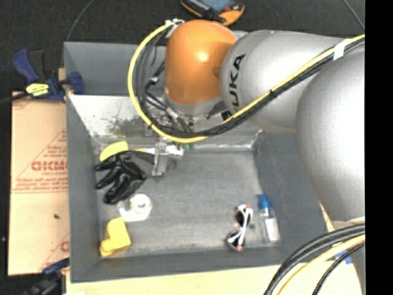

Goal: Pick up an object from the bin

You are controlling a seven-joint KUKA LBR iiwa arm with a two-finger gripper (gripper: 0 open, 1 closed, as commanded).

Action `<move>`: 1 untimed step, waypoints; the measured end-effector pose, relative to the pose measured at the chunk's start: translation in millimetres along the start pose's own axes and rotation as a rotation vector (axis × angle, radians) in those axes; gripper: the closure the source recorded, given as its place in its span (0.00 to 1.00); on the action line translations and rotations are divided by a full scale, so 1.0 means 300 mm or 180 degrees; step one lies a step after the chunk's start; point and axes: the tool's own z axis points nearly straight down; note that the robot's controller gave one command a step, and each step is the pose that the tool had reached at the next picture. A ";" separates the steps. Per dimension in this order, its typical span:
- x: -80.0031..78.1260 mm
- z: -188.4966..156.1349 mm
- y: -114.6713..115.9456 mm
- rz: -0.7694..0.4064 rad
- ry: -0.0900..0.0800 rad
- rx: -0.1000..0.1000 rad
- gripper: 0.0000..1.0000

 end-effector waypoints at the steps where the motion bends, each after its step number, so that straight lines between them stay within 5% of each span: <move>1: -0.027 0.327 0.150 -0.0993 0.0009 0.0000 0.00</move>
Offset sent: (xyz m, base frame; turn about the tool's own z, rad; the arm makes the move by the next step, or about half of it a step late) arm 0.0000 0.0630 -0.0550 -0.3976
